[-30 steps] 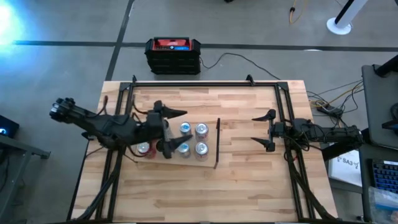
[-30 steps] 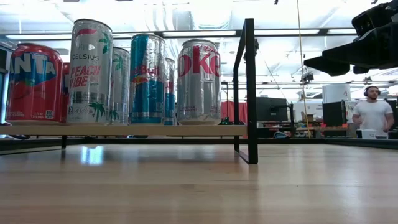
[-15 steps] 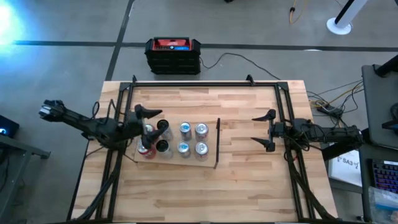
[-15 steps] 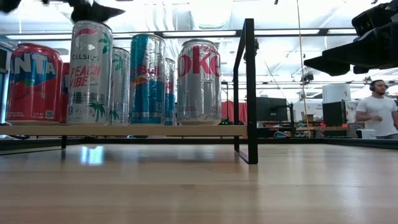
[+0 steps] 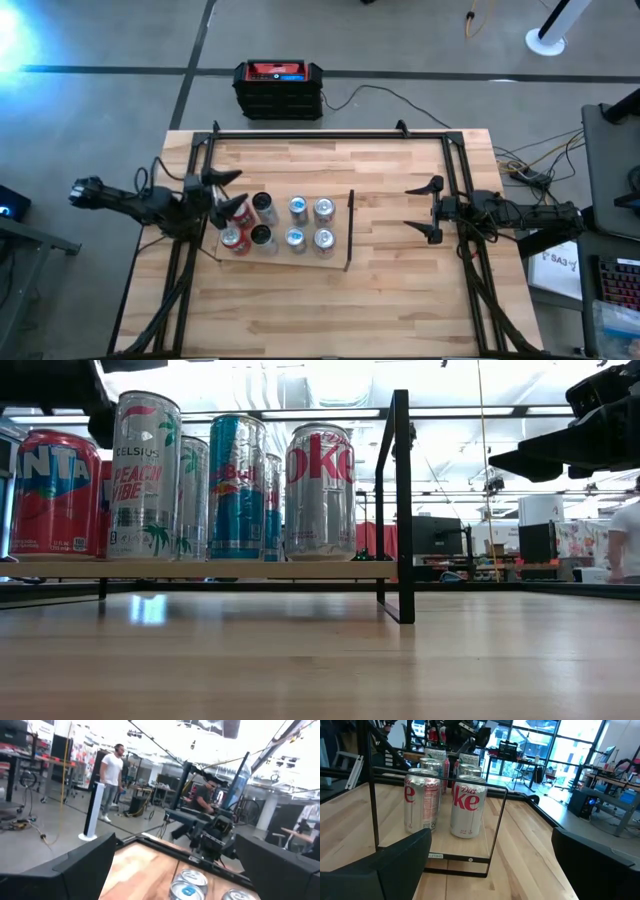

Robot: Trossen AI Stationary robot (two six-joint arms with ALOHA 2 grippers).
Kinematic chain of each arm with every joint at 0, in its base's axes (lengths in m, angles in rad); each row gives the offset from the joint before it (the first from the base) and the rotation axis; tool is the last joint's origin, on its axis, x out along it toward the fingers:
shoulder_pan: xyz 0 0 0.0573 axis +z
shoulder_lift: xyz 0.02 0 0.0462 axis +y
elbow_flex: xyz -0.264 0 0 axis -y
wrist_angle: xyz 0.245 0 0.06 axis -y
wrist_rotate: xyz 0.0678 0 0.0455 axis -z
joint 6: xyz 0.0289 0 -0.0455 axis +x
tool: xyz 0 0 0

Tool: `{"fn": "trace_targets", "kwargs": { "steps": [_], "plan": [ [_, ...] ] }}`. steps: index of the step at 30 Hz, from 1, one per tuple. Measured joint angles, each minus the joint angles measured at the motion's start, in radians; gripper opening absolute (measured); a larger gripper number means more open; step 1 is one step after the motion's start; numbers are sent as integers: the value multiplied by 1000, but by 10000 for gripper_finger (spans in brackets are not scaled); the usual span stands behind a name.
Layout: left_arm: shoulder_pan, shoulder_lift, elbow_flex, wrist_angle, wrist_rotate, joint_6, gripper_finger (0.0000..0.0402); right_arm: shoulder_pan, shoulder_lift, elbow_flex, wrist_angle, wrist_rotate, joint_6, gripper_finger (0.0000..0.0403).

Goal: Place canned beverage on shelf
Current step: Return to Home Position

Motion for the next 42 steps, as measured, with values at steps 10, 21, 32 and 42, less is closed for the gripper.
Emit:
{"fn": "trace_targets", "kwargs": {
  "steps": [10,21,32,42],
  "plan": [
    [46,-191,-75,-66,50,57,392,0,0,0,0,0,-2,398],
    [61,-299,-181,-49,31,54,392,0,0,0,0,0,-1,398],
    [66,-299,-201,-59,21,75,392,0,0,0,0,0,-1,398],
    [68,-299,-205,-30,16,100,392,0,0,0,0,0,-2,398]
  ]
}}
